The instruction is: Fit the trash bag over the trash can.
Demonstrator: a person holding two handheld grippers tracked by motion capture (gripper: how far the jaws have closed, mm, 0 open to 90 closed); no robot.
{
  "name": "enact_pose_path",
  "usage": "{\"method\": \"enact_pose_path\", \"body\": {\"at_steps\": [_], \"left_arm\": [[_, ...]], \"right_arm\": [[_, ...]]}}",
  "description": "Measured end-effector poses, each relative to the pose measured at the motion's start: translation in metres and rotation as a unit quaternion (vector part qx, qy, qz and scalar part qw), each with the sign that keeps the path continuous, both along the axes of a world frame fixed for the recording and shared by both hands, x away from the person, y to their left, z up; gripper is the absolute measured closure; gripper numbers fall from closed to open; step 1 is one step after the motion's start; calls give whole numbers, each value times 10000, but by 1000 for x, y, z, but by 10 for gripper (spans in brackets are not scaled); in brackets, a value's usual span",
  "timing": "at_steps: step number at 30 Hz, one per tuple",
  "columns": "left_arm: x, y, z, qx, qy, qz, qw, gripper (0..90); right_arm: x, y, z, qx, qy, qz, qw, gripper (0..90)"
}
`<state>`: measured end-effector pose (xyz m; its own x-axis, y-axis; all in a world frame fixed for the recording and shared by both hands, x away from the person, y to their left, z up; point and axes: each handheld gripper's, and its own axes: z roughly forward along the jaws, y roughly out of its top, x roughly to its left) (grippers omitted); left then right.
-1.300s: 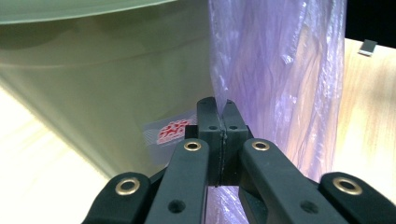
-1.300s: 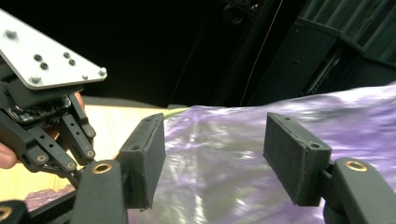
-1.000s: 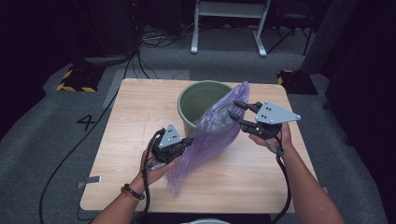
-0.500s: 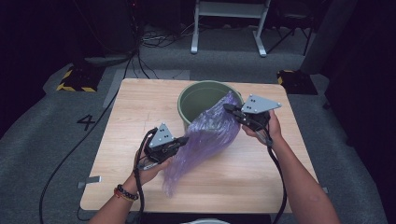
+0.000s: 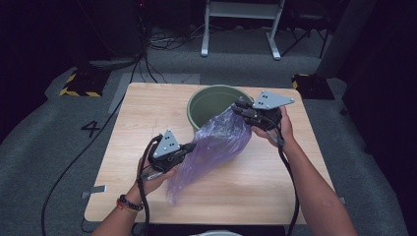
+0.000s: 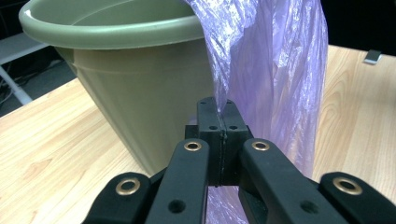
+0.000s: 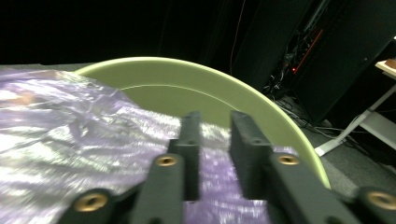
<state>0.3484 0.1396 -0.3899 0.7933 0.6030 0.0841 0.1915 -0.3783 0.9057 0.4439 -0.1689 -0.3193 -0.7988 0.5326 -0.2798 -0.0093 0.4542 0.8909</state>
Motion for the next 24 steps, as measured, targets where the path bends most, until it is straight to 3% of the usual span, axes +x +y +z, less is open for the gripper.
{"method": "enact_pose_path", "body": {"at_steps": [2, 8, 12, 19, 24], "left_arm": [[-2, 0, 0, 42, -17, -5, 10000, 900], [-3, -2, -1, 60, -11, -26, 10000, 900], [-2, -3, -2, 91, -9, -38, 10000, 899], [-1, 0, -4, 34, 48, 19, 10000, 900], [-1, 0, -5, 17, 49, 8, 10000, 900]], "right_arm": [[-7, -11, 4, 139, 80, 46, 9999, 625], [-23, -32, 5, 313, 40, 72, 9995, 500], [-35, -46, 1, 427, 42, 213, 9989, 517], [-55, -63, -20, 427, -61, 159, 9989, 428], [-62, -62, -39, 382, -140, 24, 9992, 369]]}}
